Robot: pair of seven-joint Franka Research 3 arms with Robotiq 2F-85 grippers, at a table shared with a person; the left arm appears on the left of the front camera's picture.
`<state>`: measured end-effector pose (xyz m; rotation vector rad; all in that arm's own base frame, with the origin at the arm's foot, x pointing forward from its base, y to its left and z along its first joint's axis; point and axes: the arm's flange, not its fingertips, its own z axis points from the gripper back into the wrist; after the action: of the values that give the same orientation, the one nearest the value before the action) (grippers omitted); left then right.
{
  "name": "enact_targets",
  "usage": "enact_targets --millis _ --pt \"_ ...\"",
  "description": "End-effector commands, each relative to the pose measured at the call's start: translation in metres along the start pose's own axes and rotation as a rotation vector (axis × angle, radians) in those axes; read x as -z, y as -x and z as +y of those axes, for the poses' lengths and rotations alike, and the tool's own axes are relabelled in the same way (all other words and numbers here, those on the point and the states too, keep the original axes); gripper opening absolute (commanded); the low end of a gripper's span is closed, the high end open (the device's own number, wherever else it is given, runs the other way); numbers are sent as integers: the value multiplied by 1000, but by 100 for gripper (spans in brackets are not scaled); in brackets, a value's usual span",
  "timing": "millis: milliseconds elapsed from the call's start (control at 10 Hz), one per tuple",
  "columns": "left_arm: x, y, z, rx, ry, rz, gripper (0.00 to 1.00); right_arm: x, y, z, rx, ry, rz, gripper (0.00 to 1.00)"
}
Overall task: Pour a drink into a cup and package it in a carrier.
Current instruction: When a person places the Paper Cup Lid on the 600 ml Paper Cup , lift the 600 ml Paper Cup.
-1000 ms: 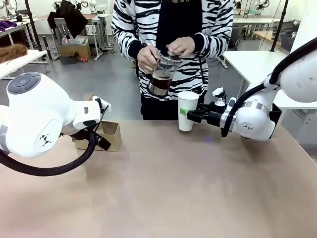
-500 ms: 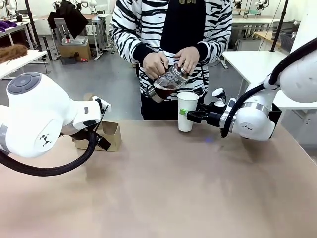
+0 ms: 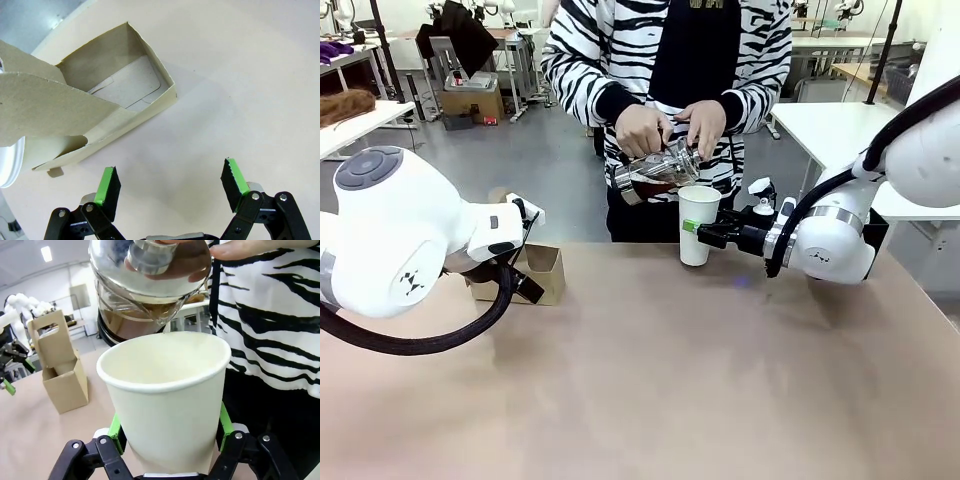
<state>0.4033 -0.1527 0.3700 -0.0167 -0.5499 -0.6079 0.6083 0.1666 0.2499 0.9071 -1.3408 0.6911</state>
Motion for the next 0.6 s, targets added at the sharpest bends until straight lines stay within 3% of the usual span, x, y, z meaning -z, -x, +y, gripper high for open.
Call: enact_targets --millis 0,500 --pt "0 0 1 -3 3 -2 100 1 -2 2 7 4 -9 81" --pt "0 0 1 -3 3 -2 100 1 -2 2 7 4 -9 81"
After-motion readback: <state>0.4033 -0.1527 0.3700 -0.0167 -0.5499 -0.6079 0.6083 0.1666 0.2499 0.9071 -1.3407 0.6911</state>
